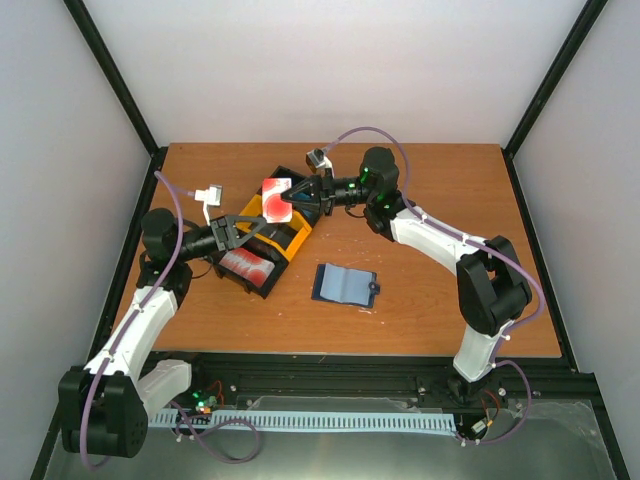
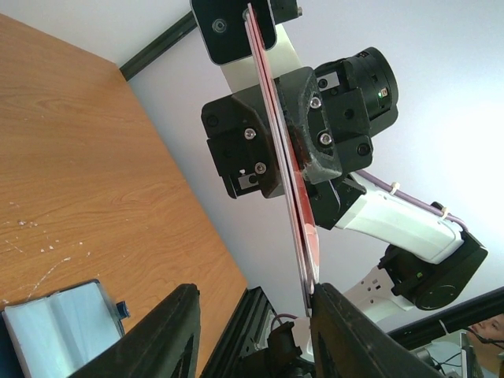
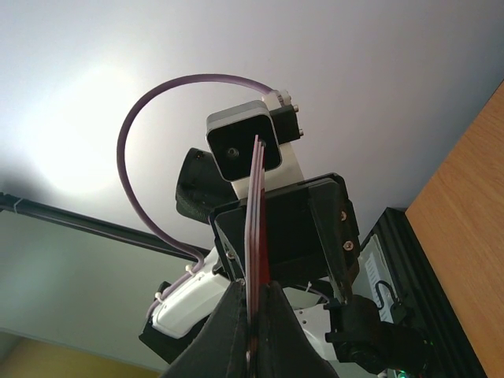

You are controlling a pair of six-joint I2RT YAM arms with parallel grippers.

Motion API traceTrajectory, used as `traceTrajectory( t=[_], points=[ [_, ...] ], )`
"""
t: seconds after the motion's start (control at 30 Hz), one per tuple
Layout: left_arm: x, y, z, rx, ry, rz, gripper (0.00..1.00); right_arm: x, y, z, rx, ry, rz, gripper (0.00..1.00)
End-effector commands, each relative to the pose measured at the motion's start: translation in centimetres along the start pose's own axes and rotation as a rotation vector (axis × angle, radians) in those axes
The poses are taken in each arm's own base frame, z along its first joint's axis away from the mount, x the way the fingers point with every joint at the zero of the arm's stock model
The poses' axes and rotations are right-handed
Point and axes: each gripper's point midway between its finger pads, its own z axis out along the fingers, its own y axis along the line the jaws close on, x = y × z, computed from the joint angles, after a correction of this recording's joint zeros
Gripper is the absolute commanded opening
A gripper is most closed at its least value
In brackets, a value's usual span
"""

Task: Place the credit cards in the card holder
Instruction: Place the credit card in the storage box.

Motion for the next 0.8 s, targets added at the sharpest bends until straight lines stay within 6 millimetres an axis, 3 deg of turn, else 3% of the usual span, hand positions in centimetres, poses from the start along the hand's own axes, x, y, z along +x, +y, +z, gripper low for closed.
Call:
traceTrajectory(
  t=[0.0,0.5,0.77],
  points=[
    [0.04,-0.39,-0.10,0.012,0.000,0.009,0.42,0.62,2.34,-0.10,-0.039,0.015,-0.071,0.03],
    [0.63,-0.25,-0.30,0.012,0.000,0.009,0.48,0.62,2.74,-0.11,-0.044,0.010,-0.061,0.03],
    [-0.27,-0.34,0.04,0.016,-0.001,-0.041,0.47,1.48,2.61,0.36,-0.041,0.043,-0.080,0.03]
  ],
)
